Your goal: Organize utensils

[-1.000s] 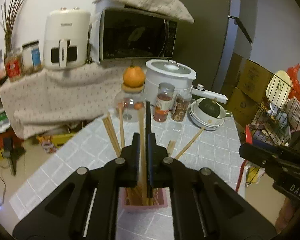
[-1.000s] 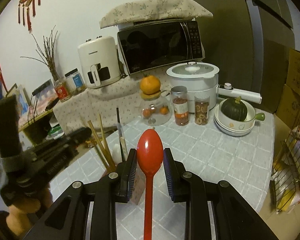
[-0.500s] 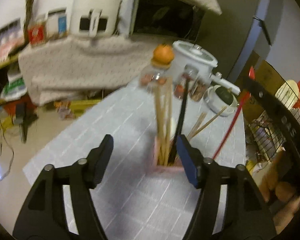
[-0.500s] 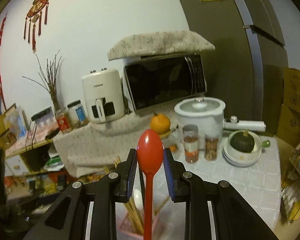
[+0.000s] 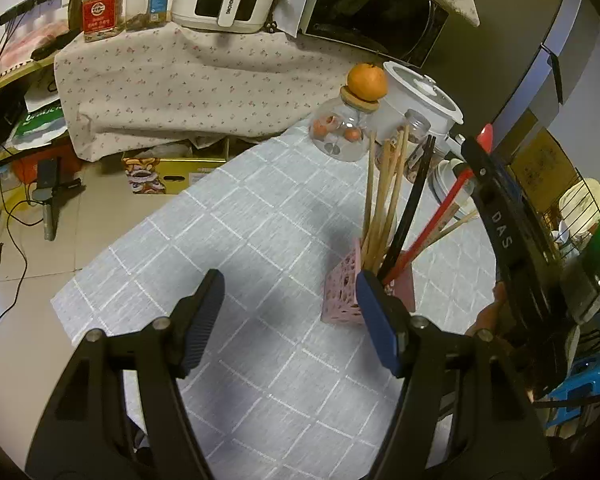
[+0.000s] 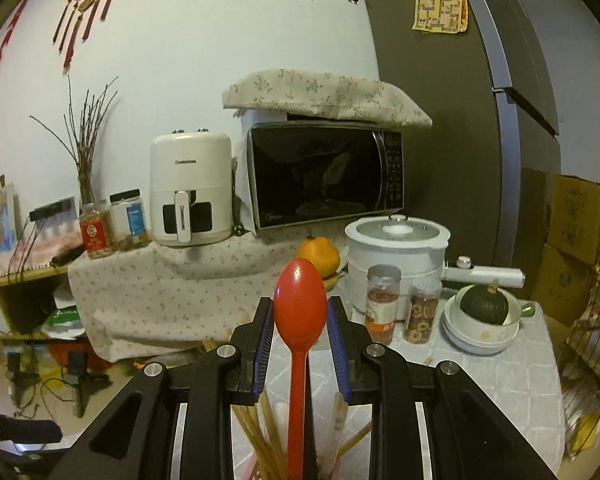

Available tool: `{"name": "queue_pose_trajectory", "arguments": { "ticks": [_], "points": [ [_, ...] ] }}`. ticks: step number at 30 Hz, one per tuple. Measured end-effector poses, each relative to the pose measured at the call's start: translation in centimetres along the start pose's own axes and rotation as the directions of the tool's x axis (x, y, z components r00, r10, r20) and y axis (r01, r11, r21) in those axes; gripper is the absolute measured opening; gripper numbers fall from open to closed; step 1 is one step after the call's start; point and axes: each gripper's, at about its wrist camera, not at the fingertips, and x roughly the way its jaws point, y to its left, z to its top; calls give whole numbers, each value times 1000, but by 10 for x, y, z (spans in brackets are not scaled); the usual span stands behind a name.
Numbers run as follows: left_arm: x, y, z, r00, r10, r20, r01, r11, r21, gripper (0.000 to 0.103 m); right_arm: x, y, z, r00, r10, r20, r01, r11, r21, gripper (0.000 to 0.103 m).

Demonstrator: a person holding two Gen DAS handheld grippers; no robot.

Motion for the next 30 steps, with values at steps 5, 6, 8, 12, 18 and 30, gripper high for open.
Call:
{"name": "queue_pose_trajectory", "arguments": {
  "ticks": [5, 6, 8, 12, 18, 30],
  "points": [
    [-1, 0, -1, 1000, 11, 0, -11, 1000, -1, 71, -8, -4, 2, 999, 19, -26, -19, 1000, 16, 45],
    [-1, 0, -1, 1000, 15, 0, -15, 1000, 3, 73, -12, -6, 5, 999, 27, -34, -26, 999, 18, 47],
    [-4, -2, -3, 999, 34, 1, -34, 999, 8, 79, -22, -13, 12, 997, 48, -54, -47, 998, 29, 57],
    [-16, -13, -8, 997, 70, 19, -71, 997, 26, 82, -49, -28, 24, 995, 52, -86, -50, 998, 25, 74],
    [-54, -41, -17, 991, 86, 102, -94, 993, 75, 100, -95, -60, 39, 988, 54, -146, -48, 998, 43, 103],
    [-122, -95, -46, 937, 154, 312, -218, 959, 179, 102, -174, -86, 60, 960, -134, -248, 113, 989, -96, 103]
  ]
}}
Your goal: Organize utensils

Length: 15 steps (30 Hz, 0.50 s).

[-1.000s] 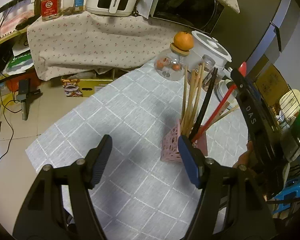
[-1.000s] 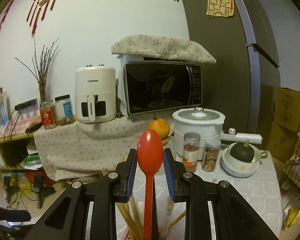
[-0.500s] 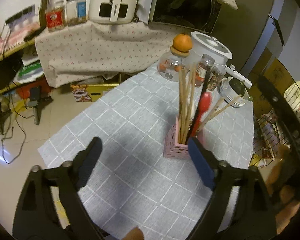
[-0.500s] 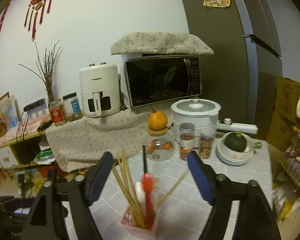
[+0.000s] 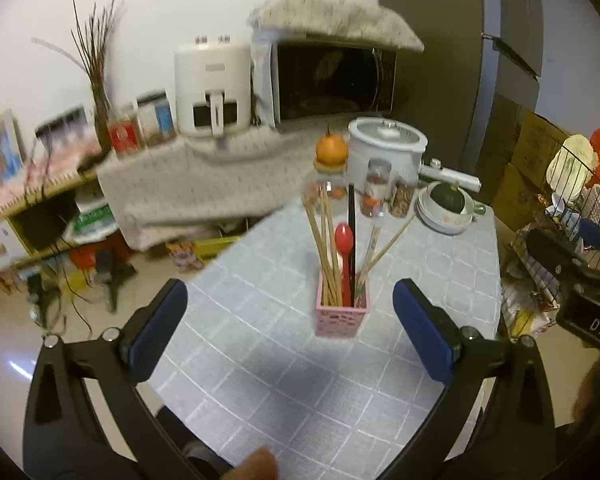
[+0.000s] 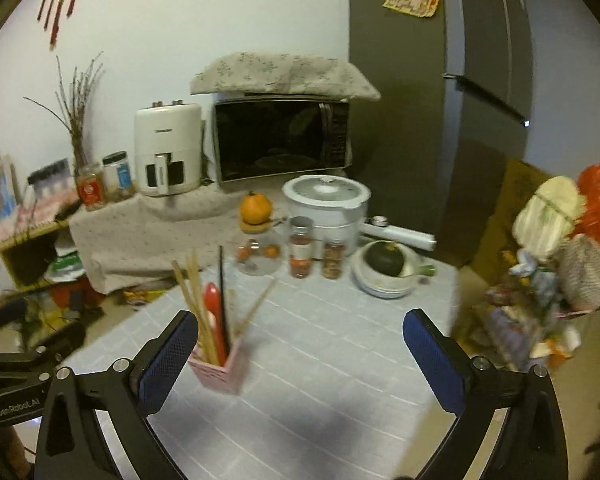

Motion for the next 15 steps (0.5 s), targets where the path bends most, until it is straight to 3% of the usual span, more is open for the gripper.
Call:
{"name": "queue_pose_trajectory", "arguments": {
  "ticks": [15],
  "points": [
    [-10, -13, -3, 1000, -28, 8, 28, 1000, 5, 102, -11, -9, -2, 1000, 11, -8, -11, 1000, -12, 103]
  ]
}}
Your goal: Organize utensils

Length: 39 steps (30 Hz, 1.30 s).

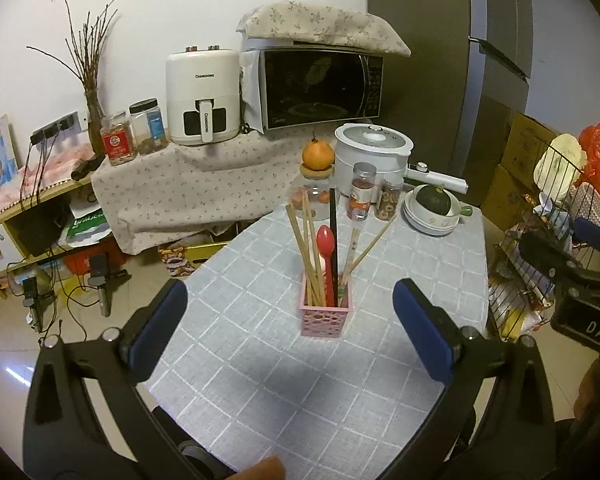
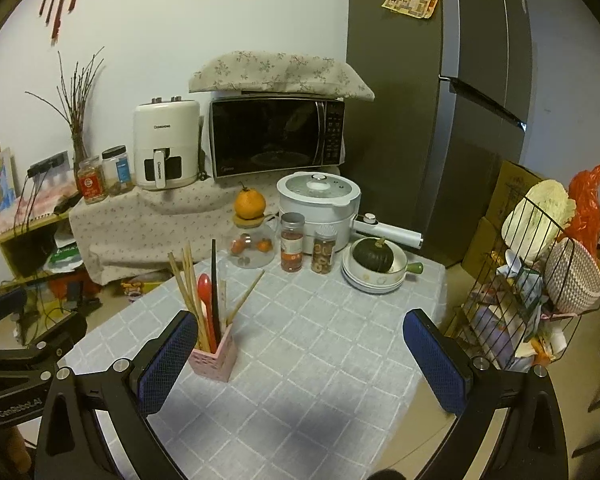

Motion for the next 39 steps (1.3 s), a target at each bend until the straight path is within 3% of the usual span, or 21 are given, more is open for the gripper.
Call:
{"name": "queue_pose_trajectory", "arguments": {
  "ticks": [39],
  "points": [
    [-1, -13, 1, 1000, -6, 6, 6, 1000, 19, 102, -7, 4, 2, 1000, 11, 27, -12, 1000, 11, 103]
  ]
}}
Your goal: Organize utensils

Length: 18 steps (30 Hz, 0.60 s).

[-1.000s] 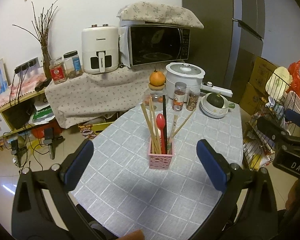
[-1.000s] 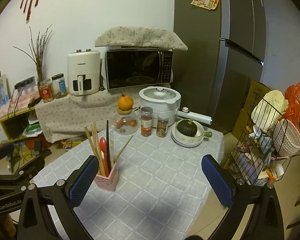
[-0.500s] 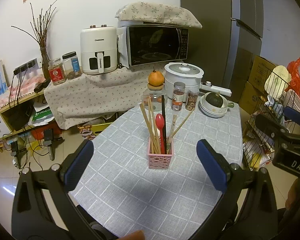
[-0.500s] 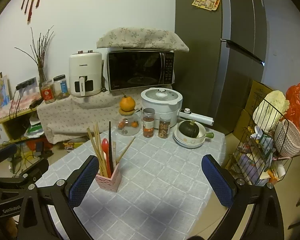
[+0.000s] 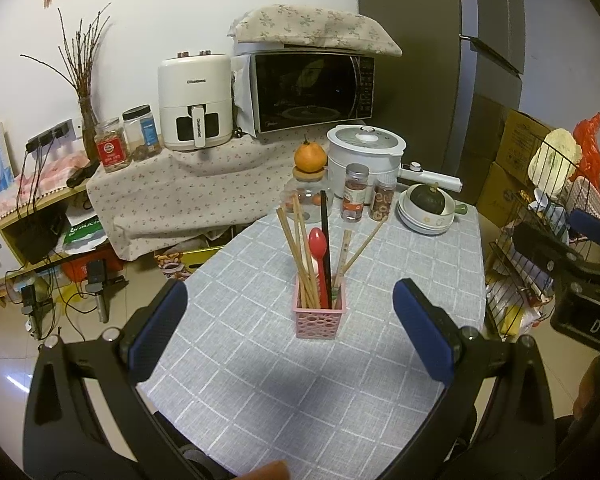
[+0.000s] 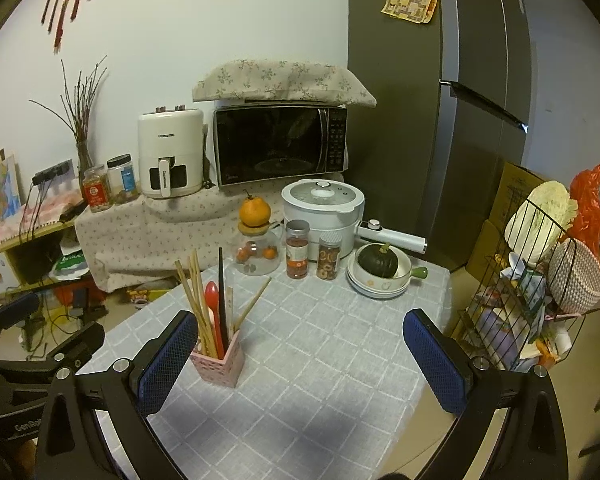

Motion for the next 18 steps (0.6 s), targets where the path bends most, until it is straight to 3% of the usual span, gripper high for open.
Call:
{"name": "queue_pose_trajectory", "arguments": {
  "ticks": [18],
  "points": [
    [0, -5, 1, 1000, -6, 1, 6, 1000, 6, 102, -2, 0, 0, 1000, -3, 0, 3, 1000, 8, 103]
  ]
}}
